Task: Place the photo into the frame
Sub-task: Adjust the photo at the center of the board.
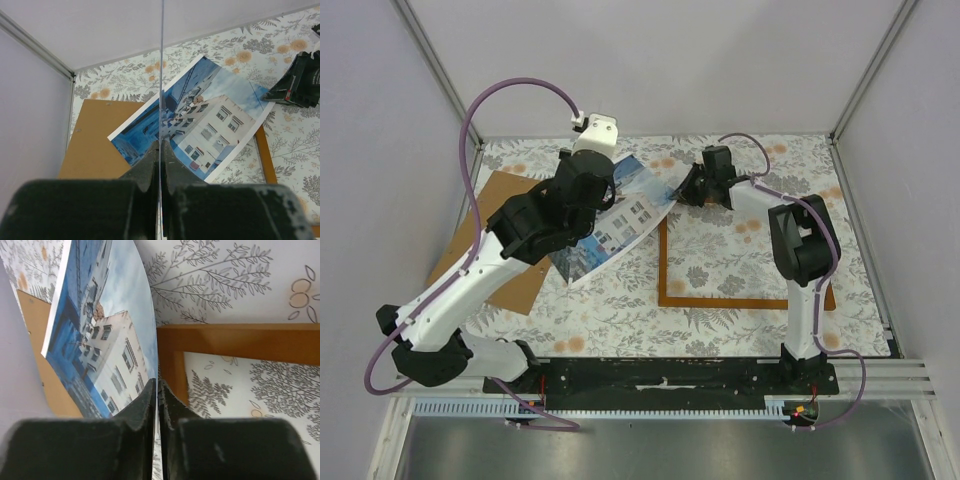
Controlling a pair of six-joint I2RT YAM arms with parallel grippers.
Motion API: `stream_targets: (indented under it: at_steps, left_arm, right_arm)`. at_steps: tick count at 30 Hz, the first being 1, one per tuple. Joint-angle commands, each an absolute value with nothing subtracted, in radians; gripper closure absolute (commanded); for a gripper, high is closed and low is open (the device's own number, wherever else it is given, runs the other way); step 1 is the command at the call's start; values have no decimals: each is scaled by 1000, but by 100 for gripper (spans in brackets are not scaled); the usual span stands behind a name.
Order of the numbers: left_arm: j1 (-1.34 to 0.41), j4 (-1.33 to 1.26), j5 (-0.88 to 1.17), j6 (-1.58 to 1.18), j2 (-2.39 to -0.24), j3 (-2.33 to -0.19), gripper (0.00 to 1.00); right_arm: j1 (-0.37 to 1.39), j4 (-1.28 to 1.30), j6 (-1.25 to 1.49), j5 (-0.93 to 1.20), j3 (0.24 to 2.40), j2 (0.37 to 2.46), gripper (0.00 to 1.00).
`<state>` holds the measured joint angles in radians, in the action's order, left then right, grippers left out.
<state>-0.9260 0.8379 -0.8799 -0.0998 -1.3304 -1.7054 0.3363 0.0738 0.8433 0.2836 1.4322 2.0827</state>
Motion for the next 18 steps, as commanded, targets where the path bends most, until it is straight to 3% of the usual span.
stream_targets:
  at_steps: [1,3,18]
  left_arm:
    - [-920,836,-890,-103,-1293,-1758,98]
    - [-920,836,-896,-101,-1290,-1759,98]
    - [-920,836,-962,-75,-1292,-1830,98]
  right_arm:
    - [336,101,795,322,1540,2117,95]
    - [336,97,773,360,1574,2131,100]
    - [428,84,689,534,1756,2178,100]
